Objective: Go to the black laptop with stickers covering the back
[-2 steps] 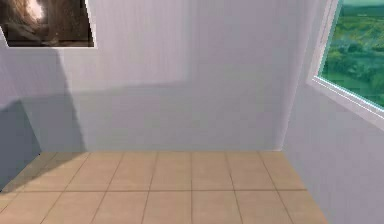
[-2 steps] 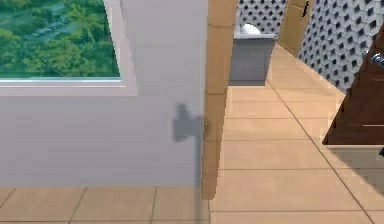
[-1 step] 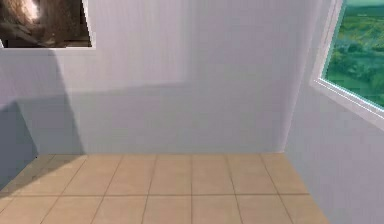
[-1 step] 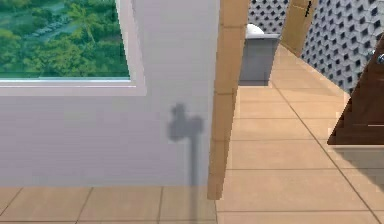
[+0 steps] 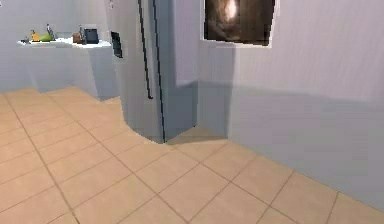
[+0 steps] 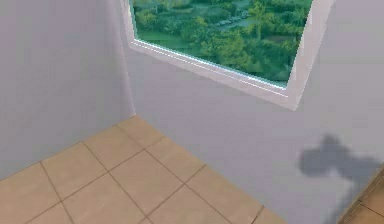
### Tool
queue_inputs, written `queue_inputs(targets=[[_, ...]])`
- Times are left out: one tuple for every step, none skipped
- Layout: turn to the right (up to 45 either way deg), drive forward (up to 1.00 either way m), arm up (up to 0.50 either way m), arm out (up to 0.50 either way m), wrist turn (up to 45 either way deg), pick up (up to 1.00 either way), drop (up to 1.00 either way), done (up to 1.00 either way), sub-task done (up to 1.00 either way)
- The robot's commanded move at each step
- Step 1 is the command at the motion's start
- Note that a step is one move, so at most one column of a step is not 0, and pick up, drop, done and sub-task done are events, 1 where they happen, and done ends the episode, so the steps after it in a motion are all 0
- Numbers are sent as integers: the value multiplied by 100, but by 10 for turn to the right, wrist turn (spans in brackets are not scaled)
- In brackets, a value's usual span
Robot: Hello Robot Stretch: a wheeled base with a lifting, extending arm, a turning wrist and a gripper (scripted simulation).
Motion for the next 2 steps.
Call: queue_inputs(targets=[[-90,0,0,0,0,0,0,0,0],[0,70,0,0,0,0,0,0,0]])
